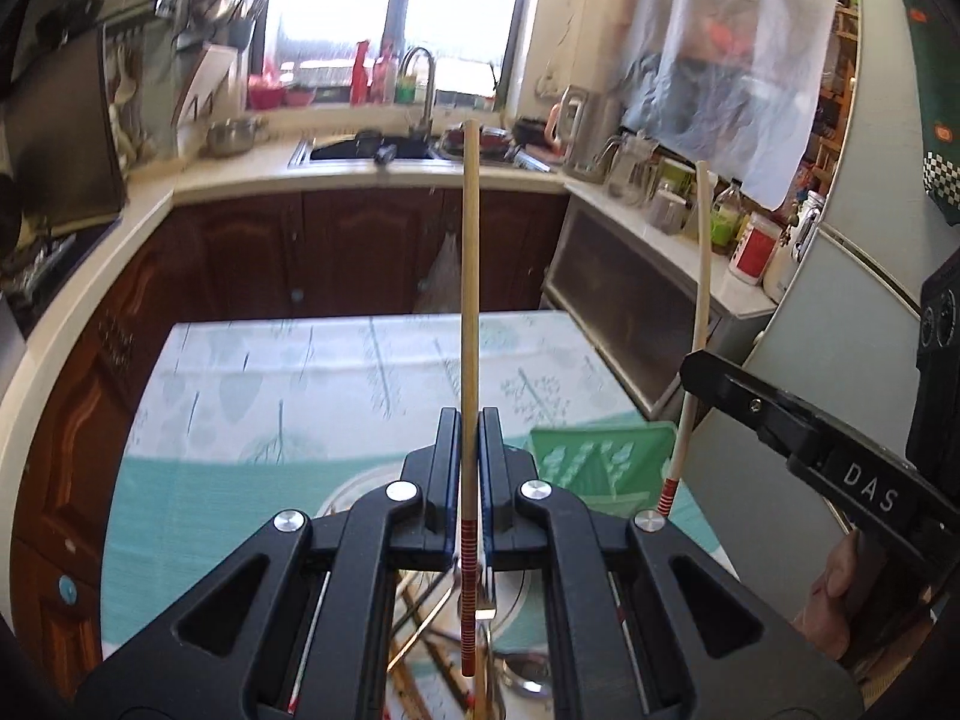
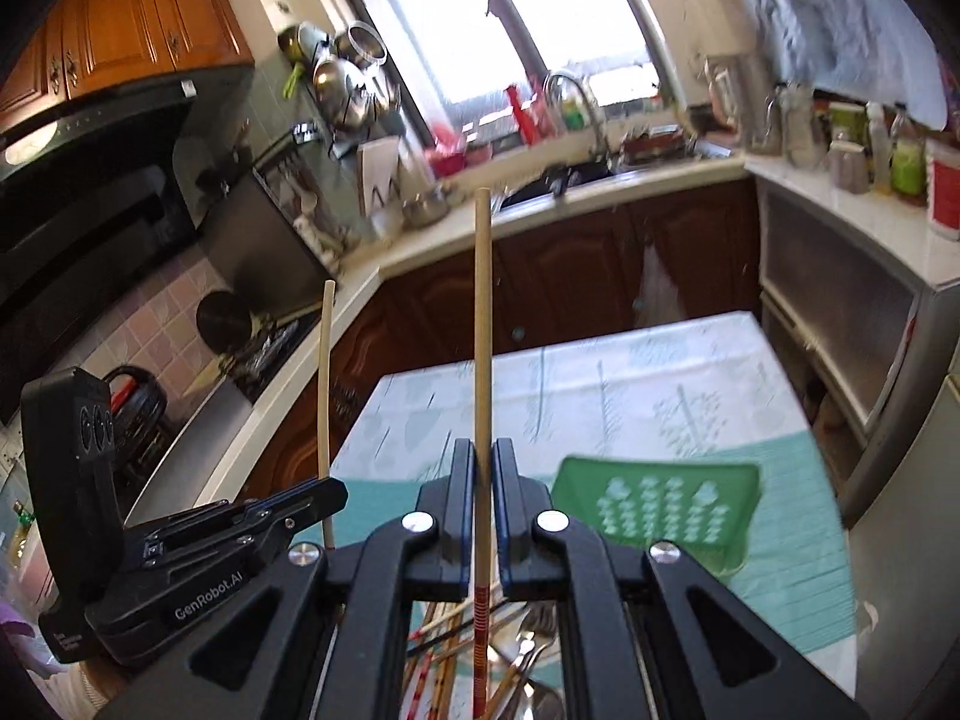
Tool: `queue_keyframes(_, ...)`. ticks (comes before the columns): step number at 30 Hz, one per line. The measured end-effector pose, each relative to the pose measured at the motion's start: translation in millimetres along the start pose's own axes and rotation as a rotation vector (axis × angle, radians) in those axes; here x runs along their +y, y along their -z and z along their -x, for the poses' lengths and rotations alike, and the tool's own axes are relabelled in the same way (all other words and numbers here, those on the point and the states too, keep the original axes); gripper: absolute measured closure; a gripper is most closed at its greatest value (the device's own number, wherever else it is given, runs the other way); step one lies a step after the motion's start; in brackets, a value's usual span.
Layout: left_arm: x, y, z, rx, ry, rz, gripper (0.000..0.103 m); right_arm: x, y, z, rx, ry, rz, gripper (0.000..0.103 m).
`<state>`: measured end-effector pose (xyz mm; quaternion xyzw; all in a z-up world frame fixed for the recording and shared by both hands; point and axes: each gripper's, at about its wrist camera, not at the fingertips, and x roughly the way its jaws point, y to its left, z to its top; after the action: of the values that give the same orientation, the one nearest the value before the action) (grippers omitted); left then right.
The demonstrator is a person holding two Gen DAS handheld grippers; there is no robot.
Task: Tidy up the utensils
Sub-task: 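Carry both chopsticks over the green holder and open both grippers to drop them in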
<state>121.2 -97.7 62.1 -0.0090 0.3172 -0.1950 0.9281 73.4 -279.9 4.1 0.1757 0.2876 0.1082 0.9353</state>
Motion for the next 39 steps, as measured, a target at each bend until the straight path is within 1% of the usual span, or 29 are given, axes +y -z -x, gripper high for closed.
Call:
queue_keyframes(2, -11.9, -10.9, -5.8, -0.039, 0.009, -0.001, 0.099, -3.2, -5.4, -0.1, -0.053, 0.022, -0.008, 0.098)
queue_keyframes(5, -25.4, -21.6, -17.6, -0.089, 0.023, 0.021, 0.099, -13.6, -10.3, 8.0, -0.169, 0.059, -0.018, 0.098)
queue_keyframes(7, -30.1, -26.6, -27.8, -0.127, 0.041, 0.048, 0.099, -19.2, -11.0, 8.5, -0.241, 0.079, -0.03, 0.098)
queue_keyframes(9, -30.6, -29.8, -40.1, -0.143, 0.052, 0.077, 0.099, -26.9, -11.6, 5.5, -0.294, 0.093, -0.042, 0.098)
queue_keyframes(13, -20.3, -36.9, -68.6, -0.169, 0.078, 0.157, 0.099, -41.3, -8.1, -5.5, -0.351, 0.137, -0.037, 0.098)
queue_keyframes(17, -7.8, -39.0, -83.9, -0.194, 0.108, 0.228, 0.1, -51.1, -2.9, -9.4, -0.425, 0.161, -0.045, 0.098)
queue_keyframes(21, 5.5, -29.6, -93.3, -0.198, 0.119, 0.257, 0.1, -56.0, 1.8, -4.4, -0.483, 0.152, -0.084, 0.098)
queue_keyframes(24, 5.2, -18.6, -100.2, -0.219, 0.114, 0.238, 0.1, -54.6, 2.4, -4.8, -0.509, 0.149, -0.088, 0.098)
queue_keyframes(28, -6.5, 1.2, -111.1, -0.21, 0.11, 0.171, 0.099, -43.6, 6.4, -16.7, -0.516, 0.174, -0.015, 0.098)
queue_keyframes(29, -9.4, 6.7, -115.2, -0.2, 0.108, 0.149, 0.099, -40.6, 8.4, -20.1, -0.514, 0.178, 0.009, 0.098)
queue_keyframes(32, -4.8, 22.9, -126.5, -0.148, 0.101, 0.145, 0.099, -32.6, 18.4, -34.0, -0.493, 0.215, 0.11, 0.098)
queue_keyframes(34, -0.3, 33.2, -128.0, -0.136, 0.097, 0.15, 0.099, -35.3, 25.5, -41.4, -0.457, 0.226, 0.132, 0.097)
queue_keyframes(36, 2.6, 43.2, -127.2, -0.116, 0.099, 0.149, 0.099, -40.5, 31.9, -48.9, -0.385, 0.23, 0.148, 0.097)
queue_keyframes(39, 9.3, 55.7, -124.1, -0.078, 0.117, 0.163, 0.098, -44.8, 42.9, -52.6, -0.303, 0.185, 0.173, 0.097)
